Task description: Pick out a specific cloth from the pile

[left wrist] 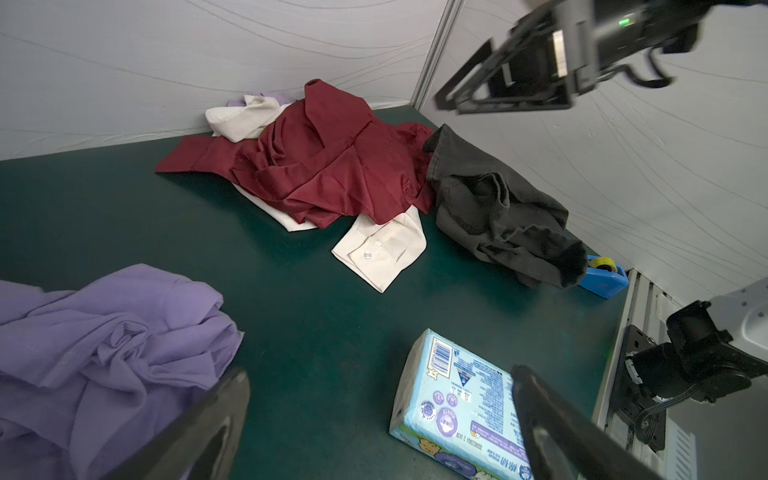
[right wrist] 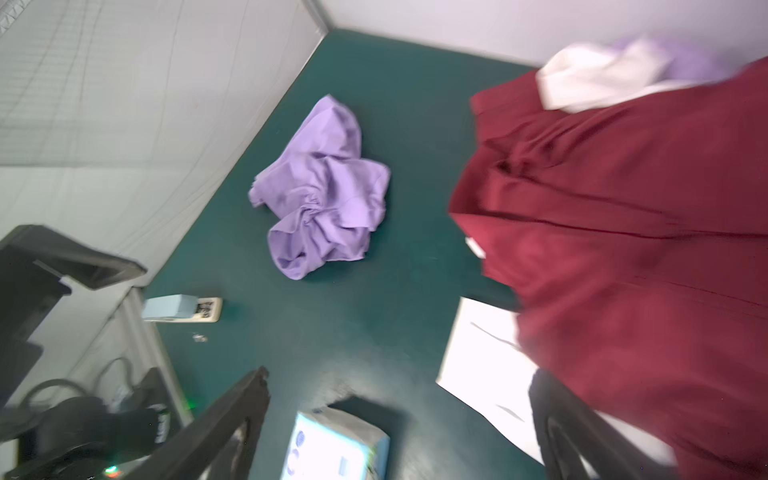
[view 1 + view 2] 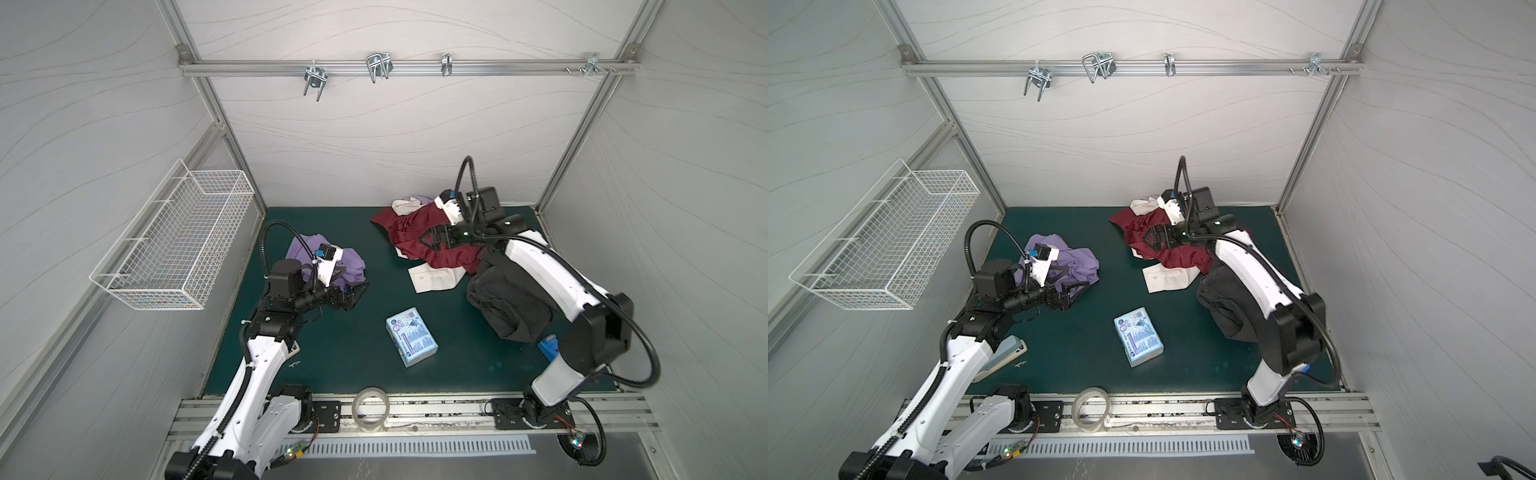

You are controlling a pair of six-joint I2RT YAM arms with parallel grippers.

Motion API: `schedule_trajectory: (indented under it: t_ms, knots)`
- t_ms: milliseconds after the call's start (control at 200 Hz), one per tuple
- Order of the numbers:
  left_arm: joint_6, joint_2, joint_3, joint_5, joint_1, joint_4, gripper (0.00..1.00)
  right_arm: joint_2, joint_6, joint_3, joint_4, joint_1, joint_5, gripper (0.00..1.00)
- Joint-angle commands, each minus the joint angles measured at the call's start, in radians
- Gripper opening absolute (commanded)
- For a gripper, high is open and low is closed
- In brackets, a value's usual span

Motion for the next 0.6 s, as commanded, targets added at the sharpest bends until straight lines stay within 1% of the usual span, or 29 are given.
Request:
schedule_trajectory:
  t_ms: [0,45,95,135,175,235,275,335,380,480,530,595]
  knots:
    - [-0.011,0.033,0.039,-0.08,-0.004,0.04,0.99,-0.088,-0.074,-0.11,-0.041,-0.049,0.235,0.99]
    - [-0.039,0.049,0.043,-0.146,-0.004,0.06,0.99,-0.138,-0.051,-0.177,-0.004,-0.094,0.271,0.99]
    - [-0.073,0.07,0.043,-0.259,-0.004,0.089,0.99,-0.195,-0.027,-0.256,0.057,-0.157,0.286,0.99]
    - [-0.107,0.087,0.043,-0.359,-0.003,0.108,0.99,-0.242,-0.012,-0.328,0.119,-0.204,0.325,0.99]
    - [-0.127,0.105,0.04,-0.46,-0.003,0.126,0.99,-0.285,-0.007,-0.404,0.196,-0.243,0.388,0.99]
    - [-0.139,0.128,0.021,-0.603,-0.003,0.151,0.99,-0.334,-0.01,-0.506,0.315,-0.284,0.529,0.99]
    - [-0.139,0.145,0.002,-0.697,-0.003,0.173,0.99,-0.352,-0.019,-0.563,0.383,-0.312,0.581,0.99]
    - [-0.143,0.173,-0.019,-0.836,-0.003,0.204,0.99,-0.36,0.004,-0.628,0.457,-0.352,0.617,0.99]
    - [-0.145,0.195,-0.041,-0.932,-0.002,0.243,0.99,-0.353,0.03,-0.661,0.498,-0.381,0.611,0.99]
    - [-0.139,0.244,-0.115,-1.07,-0.002,0.391,0.99,-0.306,0.049,-0.724,0.596,-0.415,0.581,0.99]
    - [-0.133,0.269,-0.168,-1.104,0.0,0.499,0.99,-0.271,0.047,-0.756,0.654,-0.419,0.587,0.99]
    - [-0.122,0.306,-0.233,-1.118,0.002,0.654,0.99,-0.224,0.041,-0.8,0.738,-0.418,0.588,0.99]
